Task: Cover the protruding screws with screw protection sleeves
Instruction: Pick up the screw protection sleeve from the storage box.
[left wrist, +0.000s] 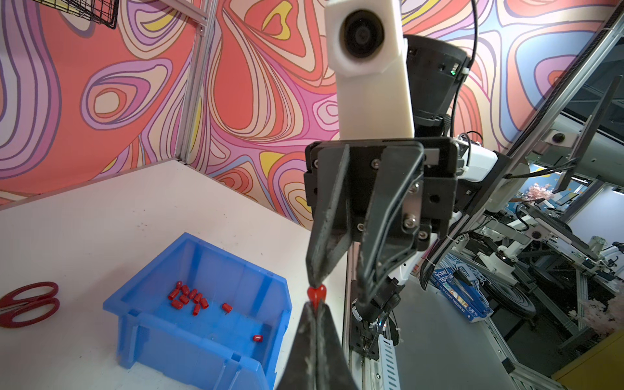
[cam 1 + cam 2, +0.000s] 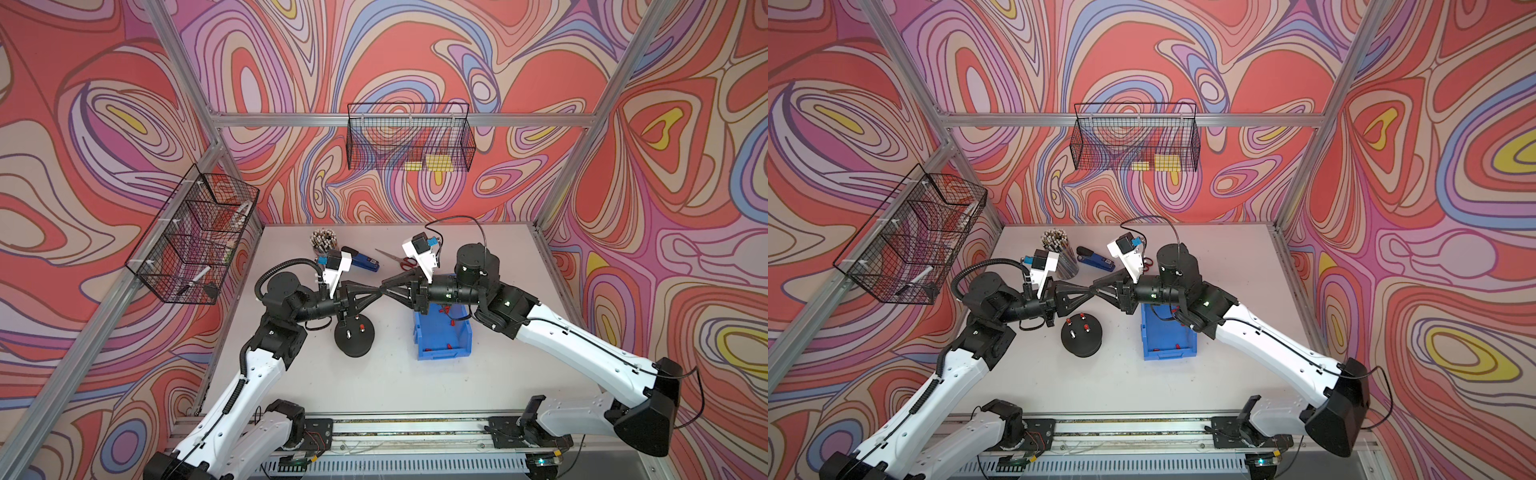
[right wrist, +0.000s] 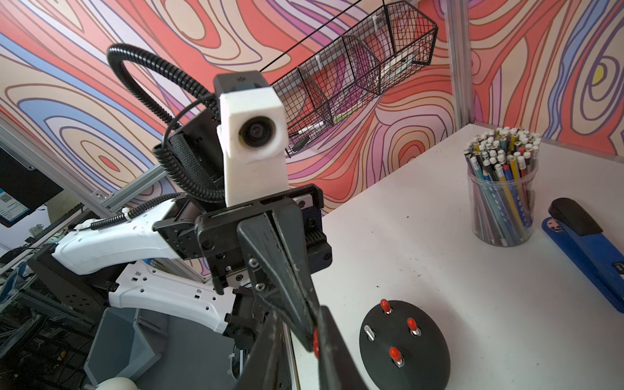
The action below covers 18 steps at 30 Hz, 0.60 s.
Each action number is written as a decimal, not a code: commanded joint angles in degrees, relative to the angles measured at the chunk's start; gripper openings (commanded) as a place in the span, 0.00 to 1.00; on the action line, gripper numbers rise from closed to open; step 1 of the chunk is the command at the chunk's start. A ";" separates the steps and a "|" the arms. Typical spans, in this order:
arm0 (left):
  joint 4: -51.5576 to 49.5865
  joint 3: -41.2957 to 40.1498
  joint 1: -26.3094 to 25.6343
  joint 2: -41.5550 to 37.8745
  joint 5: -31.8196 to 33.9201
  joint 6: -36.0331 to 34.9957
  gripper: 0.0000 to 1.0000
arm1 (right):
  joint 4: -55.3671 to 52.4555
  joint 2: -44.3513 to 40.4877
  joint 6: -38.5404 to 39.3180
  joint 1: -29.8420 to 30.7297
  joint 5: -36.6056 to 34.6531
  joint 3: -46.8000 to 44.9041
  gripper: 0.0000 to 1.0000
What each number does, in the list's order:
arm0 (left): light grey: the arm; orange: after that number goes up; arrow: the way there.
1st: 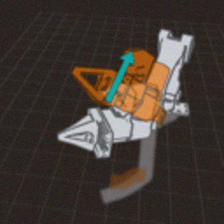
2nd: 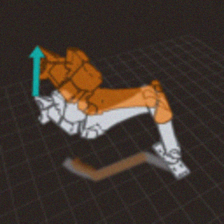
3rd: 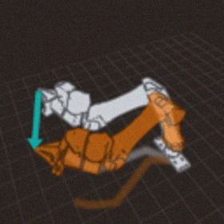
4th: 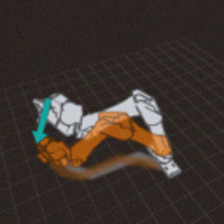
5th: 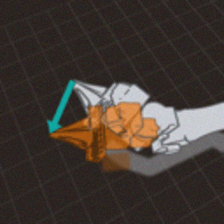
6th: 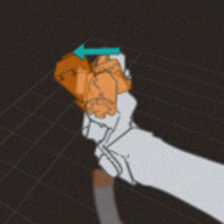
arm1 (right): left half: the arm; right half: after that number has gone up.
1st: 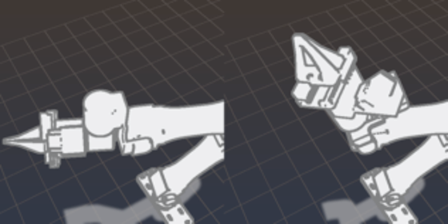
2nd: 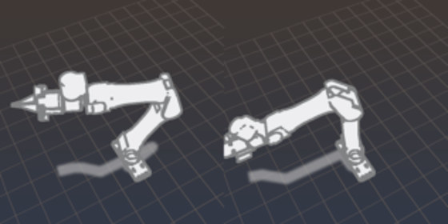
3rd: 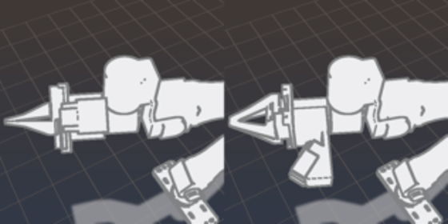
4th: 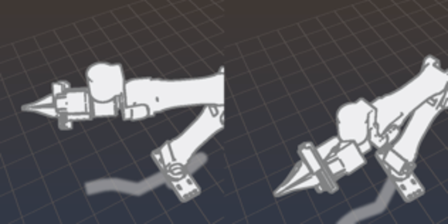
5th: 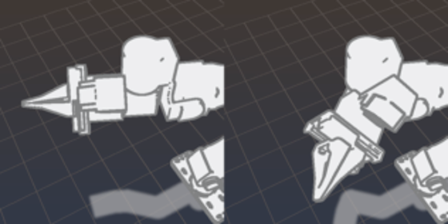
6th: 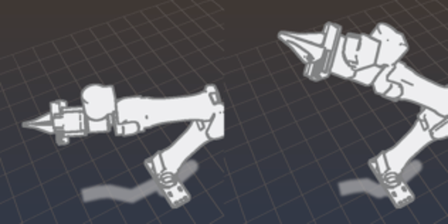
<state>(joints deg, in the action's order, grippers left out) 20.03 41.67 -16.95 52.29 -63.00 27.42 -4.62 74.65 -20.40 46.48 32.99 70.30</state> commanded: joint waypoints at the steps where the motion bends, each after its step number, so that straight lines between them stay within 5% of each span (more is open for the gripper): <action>1: 4.74 -0.23 -0.28 -1.31 -0.93 0.96 0.00 | -1.52 -1.08 0.45 0.07 -0.51 -0.08 0.22; 18: 5.01 -0.36 -0.35 -1.18 -1.16 1.14 0.00 | -2.06 -1.56 1.06 -0.26 -1.97 -0.52 0.25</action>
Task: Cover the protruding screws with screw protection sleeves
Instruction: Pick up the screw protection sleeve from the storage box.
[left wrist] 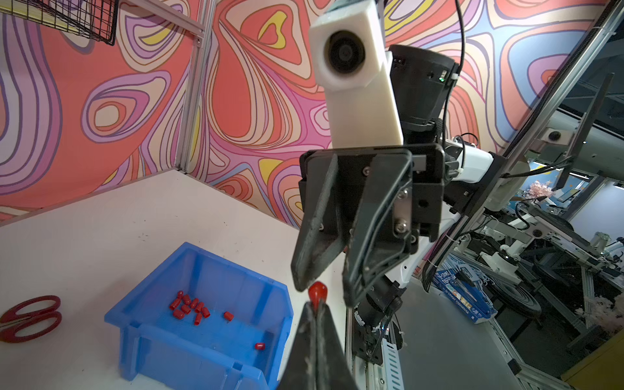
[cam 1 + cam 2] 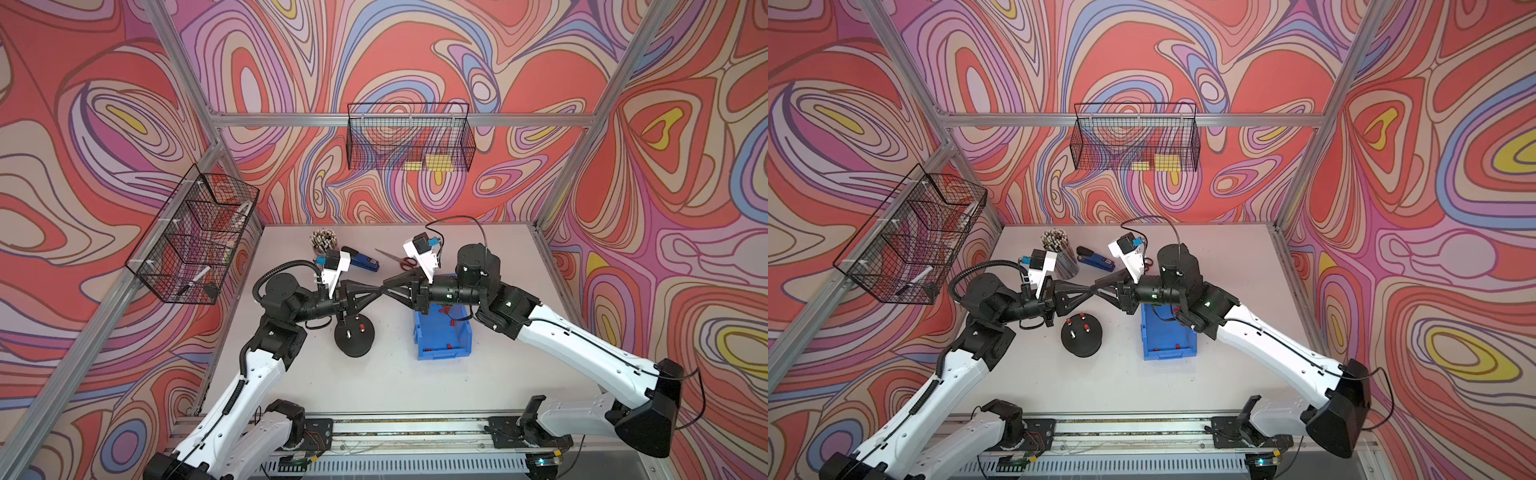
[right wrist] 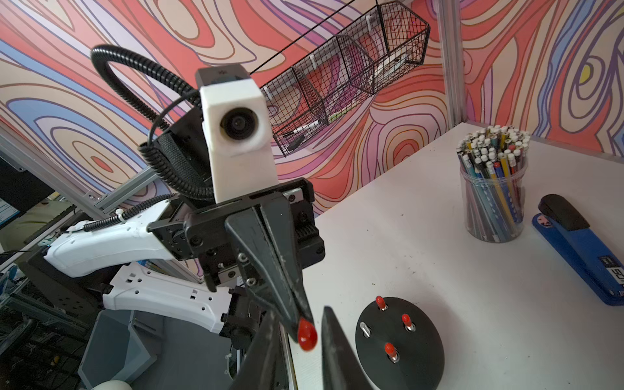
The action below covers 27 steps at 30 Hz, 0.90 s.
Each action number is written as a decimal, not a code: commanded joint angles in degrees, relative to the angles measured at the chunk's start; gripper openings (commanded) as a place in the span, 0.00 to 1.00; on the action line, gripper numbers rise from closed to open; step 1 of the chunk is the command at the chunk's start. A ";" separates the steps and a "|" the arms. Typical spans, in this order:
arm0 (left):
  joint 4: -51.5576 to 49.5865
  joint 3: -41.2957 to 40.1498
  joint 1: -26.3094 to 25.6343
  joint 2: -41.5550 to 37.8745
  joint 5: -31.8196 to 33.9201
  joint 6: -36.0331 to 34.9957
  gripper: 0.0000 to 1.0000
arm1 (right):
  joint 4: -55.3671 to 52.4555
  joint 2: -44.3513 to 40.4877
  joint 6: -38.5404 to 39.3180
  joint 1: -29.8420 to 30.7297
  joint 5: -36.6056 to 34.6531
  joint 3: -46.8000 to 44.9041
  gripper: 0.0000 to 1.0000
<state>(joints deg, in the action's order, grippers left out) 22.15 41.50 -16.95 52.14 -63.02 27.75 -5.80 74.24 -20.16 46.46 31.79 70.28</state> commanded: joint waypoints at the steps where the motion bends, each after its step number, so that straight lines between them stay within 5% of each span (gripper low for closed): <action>1: 2.81 -0.19 -0.29 -0.99 -1.07 0.81 0.00 | -0.79 -1.12 0.74 -0.31 -0.62 -0.50 0.25; 8: 2.94 -0.16 -0.28 -1.15 -0.90 0.84 0.00 | -0.05 -0.89 0.58 -0.45 2.04 -0.41 0.07; 13: 2.90 -0.23 -0.30 -1.08 -0.79 0.80 0.00 | 0.40 -1.31 0.22 -0.68 2.25 -0.76 0.08; 18: 2.62 -0.11 -0.19 -1.21 -0.61 0.60 0.00 | 0.66 -1.34 0.29 -0.76 3.00 -0.75 0.00; 19: 2.07 0.14 -0.15 -1.25 -0.26 0.26 0.18 | 0.53 -1.31 0.26 -0.75 2.98 -0.76 0.00; 21: -1.81 1.04 0.61 -1.82 1.61 -2.01 0.73 | 0.03 -1.16 0.68 -0.76 2.22 -0.59 0.00; 24: -10.15 2.27 3.41 -4.67 9.93 -7.73 0.88 | -1.70 -0.77 2.17 -0.78 -0.25 -0.24 0.00; 27: -14.61 1.07 7.13 -8.74 26.80 -10.05 0.98 | -2.06 0.14 2.82 -0.76 -0.93 -0.53 0.00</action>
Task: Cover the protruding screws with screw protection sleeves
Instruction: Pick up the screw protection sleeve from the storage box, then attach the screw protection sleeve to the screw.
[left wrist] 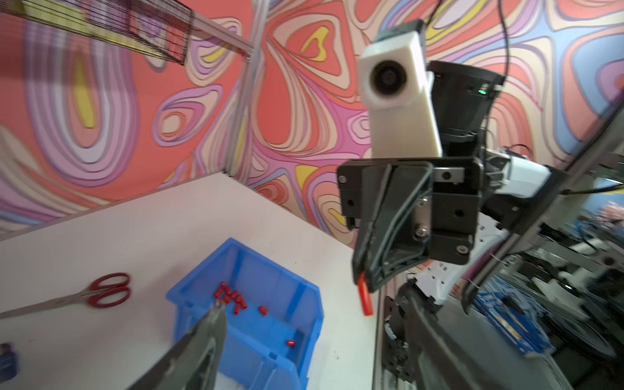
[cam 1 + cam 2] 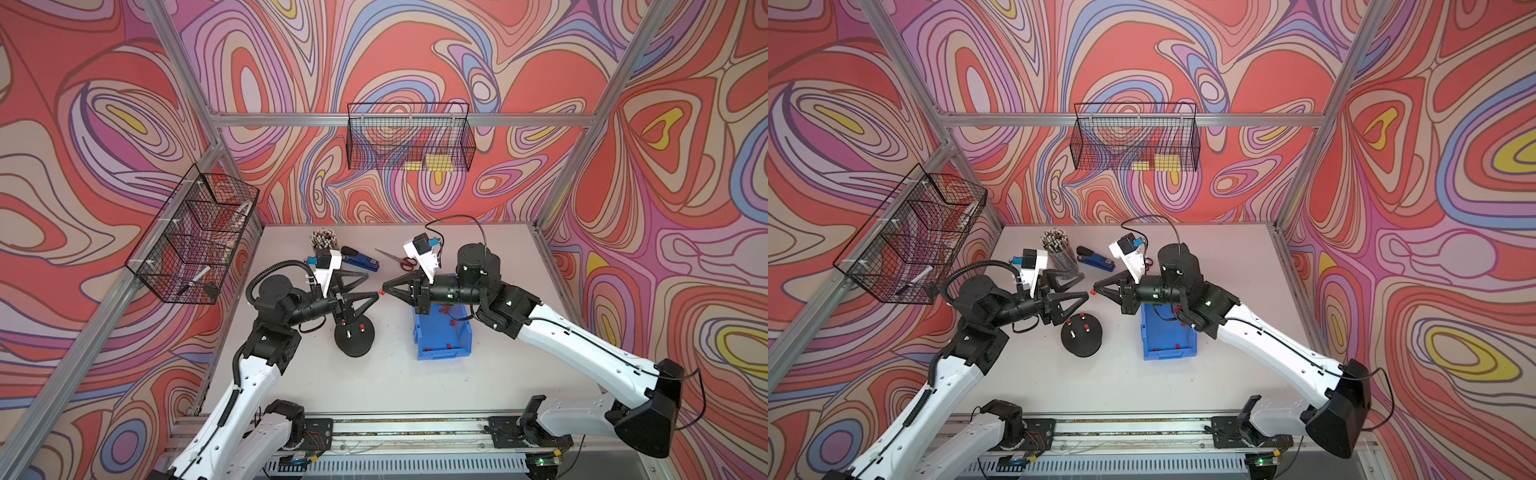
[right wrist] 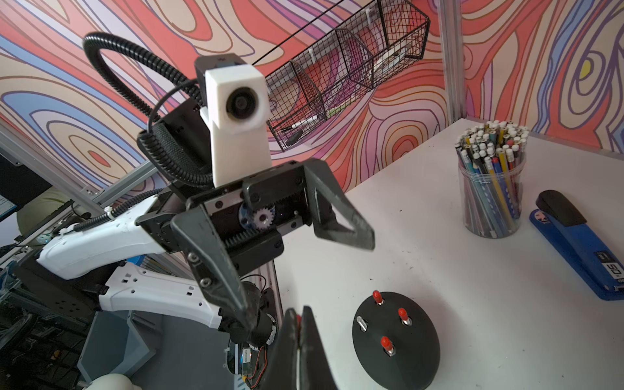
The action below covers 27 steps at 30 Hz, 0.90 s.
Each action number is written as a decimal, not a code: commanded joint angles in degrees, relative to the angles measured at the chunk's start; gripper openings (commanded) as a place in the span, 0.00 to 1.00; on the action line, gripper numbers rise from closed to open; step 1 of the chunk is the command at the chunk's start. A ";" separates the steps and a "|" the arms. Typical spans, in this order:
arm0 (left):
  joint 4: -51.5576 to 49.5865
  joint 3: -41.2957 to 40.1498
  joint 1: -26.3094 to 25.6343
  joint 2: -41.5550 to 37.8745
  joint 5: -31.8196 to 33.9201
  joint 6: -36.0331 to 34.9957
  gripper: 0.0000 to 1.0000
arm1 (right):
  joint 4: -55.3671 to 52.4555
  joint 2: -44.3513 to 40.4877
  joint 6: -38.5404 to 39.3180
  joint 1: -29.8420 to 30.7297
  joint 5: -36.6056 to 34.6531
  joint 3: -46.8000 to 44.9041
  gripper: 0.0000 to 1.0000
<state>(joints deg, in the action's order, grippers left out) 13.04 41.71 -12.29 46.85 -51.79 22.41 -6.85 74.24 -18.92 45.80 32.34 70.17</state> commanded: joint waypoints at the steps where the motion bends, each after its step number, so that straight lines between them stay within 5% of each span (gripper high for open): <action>1: -5.95 0.30 3.94 -4.37 20.21 -4.09 0.99 | -1.04 0.57 1.65 -0.10 -1.58 -0.51 0.00; 10: -17.78 1.88 7.62 -5.19 45.96 -6.67 0.99 | -2.80 7.80 9.43 4.85 -16.92 -0.40 0.00; 17: -19.18 2.06 8.07 -4.80 49.75 -6.36 0.99 | -1.97 14.95 16.54 10.01 -27.12 -0.98 0.00; 27: -19.39 1.99 8.92 -4.40 50.29 -5.89 0.99 | -4.24 21.48 21.18 13.83 -29.42 1.05 0.00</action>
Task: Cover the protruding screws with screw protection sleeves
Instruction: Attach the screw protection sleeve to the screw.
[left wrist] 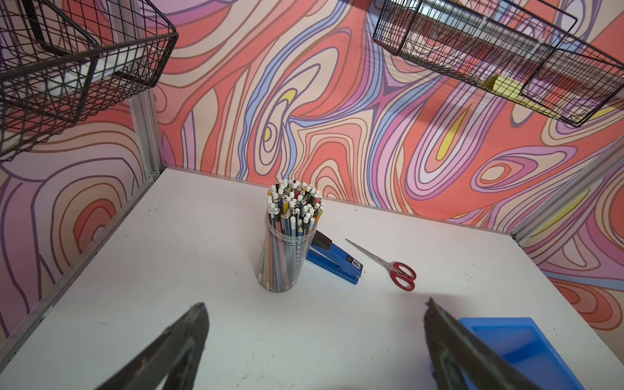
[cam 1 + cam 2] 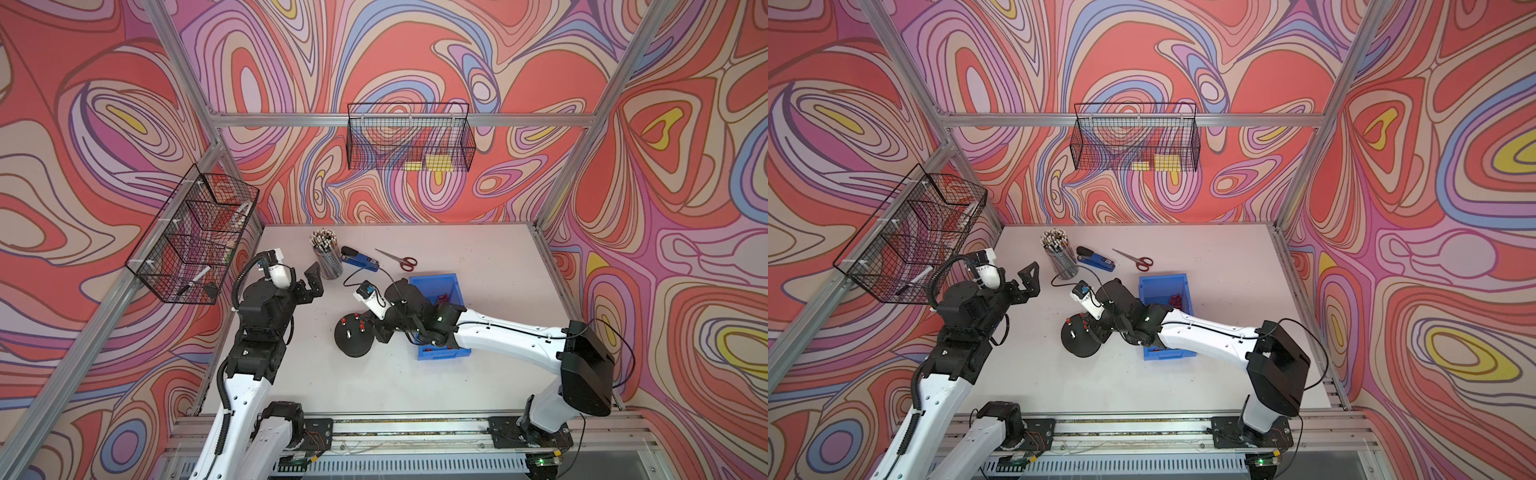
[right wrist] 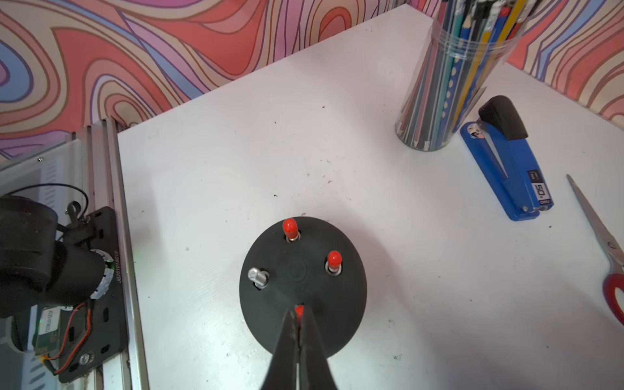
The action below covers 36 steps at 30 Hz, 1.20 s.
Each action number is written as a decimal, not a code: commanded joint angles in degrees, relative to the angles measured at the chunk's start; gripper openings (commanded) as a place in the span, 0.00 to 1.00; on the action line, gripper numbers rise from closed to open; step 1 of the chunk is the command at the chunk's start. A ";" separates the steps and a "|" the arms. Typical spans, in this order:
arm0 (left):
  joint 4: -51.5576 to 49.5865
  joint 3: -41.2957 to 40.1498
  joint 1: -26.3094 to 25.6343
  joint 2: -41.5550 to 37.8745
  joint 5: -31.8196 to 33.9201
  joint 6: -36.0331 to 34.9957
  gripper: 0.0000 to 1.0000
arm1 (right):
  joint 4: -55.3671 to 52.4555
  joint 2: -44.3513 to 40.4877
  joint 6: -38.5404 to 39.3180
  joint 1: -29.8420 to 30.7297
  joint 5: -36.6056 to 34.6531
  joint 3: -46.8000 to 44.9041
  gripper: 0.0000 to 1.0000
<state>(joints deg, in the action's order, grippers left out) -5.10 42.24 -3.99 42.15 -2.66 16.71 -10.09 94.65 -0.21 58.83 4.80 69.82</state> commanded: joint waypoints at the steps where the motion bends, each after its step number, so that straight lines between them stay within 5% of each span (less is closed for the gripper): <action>1: -1.31 1.52 0.64 0.30 1.38 -0.12 0.99 | -1.00 1.64 2.79 1.13 -1.62 1.94 0.00; 36: -2.75 1.88 0.96 0.38 4.21 -0.16 0.99 | 0.94 8.13 4.76 2.73 -0.12 6.81 0.00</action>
<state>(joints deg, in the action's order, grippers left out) -7.55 42.39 -3.36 42.48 1.17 16.71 -10.52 103.33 4.23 61.12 5.34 75.85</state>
